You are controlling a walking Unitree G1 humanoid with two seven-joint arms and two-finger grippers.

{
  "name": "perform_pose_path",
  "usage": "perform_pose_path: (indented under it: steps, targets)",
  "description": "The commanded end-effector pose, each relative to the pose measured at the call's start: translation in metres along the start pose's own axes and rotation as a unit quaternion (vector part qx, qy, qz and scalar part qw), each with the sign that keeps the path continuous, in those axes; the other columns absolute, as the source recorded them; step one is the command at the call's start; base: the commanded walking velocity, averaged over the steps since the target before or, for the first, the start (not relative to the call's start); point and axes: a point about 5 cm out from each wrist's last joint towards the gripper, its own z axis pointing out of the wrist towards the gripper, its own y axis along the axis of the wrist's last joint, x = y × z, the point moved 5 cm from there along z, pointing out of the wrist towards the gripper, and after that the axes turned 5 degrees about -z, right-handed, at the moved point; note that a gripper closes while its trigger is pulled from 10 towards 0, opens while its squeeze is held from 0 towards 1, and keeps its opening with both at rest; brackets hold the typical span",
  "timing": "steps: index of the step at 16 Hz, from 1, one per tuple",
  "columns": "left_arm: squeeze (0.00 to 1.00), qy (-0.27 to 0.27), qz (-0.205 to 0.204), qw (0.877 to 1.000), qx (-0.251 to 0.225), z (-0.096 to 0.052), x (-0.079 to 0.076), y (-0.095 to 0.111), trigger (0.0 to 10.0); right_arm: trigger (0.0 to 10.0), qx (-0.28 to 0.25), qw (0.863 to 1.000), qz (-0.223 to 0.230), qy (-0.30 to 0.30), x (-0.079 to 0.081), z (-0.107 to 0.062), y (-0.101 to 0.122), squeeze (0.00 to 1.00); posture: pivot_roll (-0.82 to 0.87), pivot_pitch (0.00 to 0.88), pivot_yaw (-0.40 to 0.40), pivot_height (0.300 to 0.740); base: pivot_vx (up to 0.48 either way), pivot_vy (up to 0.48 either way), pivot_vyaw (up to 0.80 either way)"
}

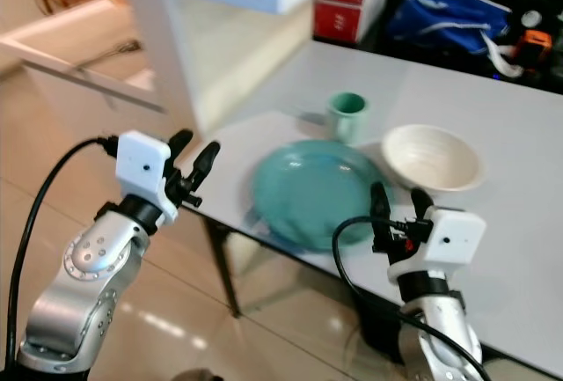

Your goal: Setting the table

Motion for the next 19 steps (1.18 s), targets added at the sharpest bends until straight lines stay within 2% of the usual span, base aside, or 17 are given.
perform_pose_path:
  steps: [1,2,3,5,7,8,9,14,15,16,17,18,19]
  targets:
    - [0.0,0.034,0.006,0.999,0.006,-0.004,0.016,-0.007,10.0,10.0,0.015,1.0,0.003,-0.016,-0.003,0.001,-0.006,0.0,-0.01,0.007,0.017,0.74,0.0,0.48,0.0]
    - [0.0,0.043,0.007,0.999,0.026,-0.012,0.024,-0.022,10.0,10.0,0.011,0.999,-0.01,-0.037,-0.01,0.003,-0.01,0.0,0.0,0.015,0.014,0.74,0.0,0.48,0.0]
    - [0.0,0.043,0.009,0.999,0.03,-0.014,0.026,-0.024,10.0,10.0,0.006,0.999,-0.01,-0.038,-0.01,0.004,-0.009,0.0,0.01,0.022,0.014,0.74,0.0,0.48,0.0]
    - [0.0,0.041,0.02,0.998,0.031,-0.015,0.03,-0.02,10.0,10.0,-0.005,1.0,-0.007,-0.029,-0.005,0.011,-0.003,0.0,0.02,0.024,0.006,0.74,0.0,0.48,0.0]
    - [0.0,0.028,-0.002,0.999,0.025,-0.014,0.027,-0.015,10.0,10.0,-0.007,1.0,0.001,-0.011,0.004,0.017,-0.002,0.0,0.04,0.027,-0.007,0.74,0.0,0.48,-0.8]
    - [0.43,0.023,-0.013,0.999,0.02,-0.013,0.026,-0.013,10.0,10.0,-0.012,1.0,0.014,0.004,0.01,0.02,0.0,1.0,0.04,0.027,-0.01,0.74,0.0,0.48,-0.55]
    - [1.0,0.022,-0.015,0.999,0.02,-0.013,0.025,-0.012,10.0,10.0,-0.017,1.0,0.008,0.013,0.013,0.022,0.002,1.0,0.04,0.025,-0.015,0.74,0.0,0.48,-0.52]
    - [1.0,0.028,-0.021,0.999,0.015,-0.009,0.028,-0.008,10.0,10.0,-0.002,1.0,0.012,0.027,0.014,0.025,-0.001,1.0,0.03,0.025,-0.018,0.74,0.0,0.48,-0.54]
    - [1.0,0.035,-0.014,0.999,0.015,-0.008,0.03,-0.007,10.0,10.0,0.005,1.0,0.001,0.028,0.015,0.025,-0.003,1.0,0.02,0.026,-0.014,0.74,0.0,0.48,-0.54]
    - [1.0,0.045,-0.006,0.999,0.017,-0.007,0.034,-0.008,10.0,10.0,0.017,0.999,-0.014,0.028,0.016,0.026,-0.006,0.93,0.02,0.026,-0.014,0.74,0.0,0.48,-0.54]
    - [0.08,0.047,-0.001,0.999,0.019,-0.006,0.034,-0.008,10.0,10.0,0.023,0.999,-0.017,0.027,0.016,0.026,-0.008,0.0,0.02,0.027,-0.008,0.74,0.0,0.48,0.0]
    - [0.0,0.043,0.005,0.999,0.02,-0.005,0.033,-0.008,10.0,10.0,0.025,0.999,-0.017,0.027,0.016,0.026,-0.008,0.0,0.02,0.027,-0.008,0.74,0.0,0.48,0.0]
    - [0.0,0.042,0.005,0.999,0.019,-0.004,0.033,-0.007,10.0,10.0,0.023,0.999,-0.015,0.028,0.017,0.027,-0.006,0.0,0.02,0.028,-0.006,0.74,0.0,0.48,0.0]
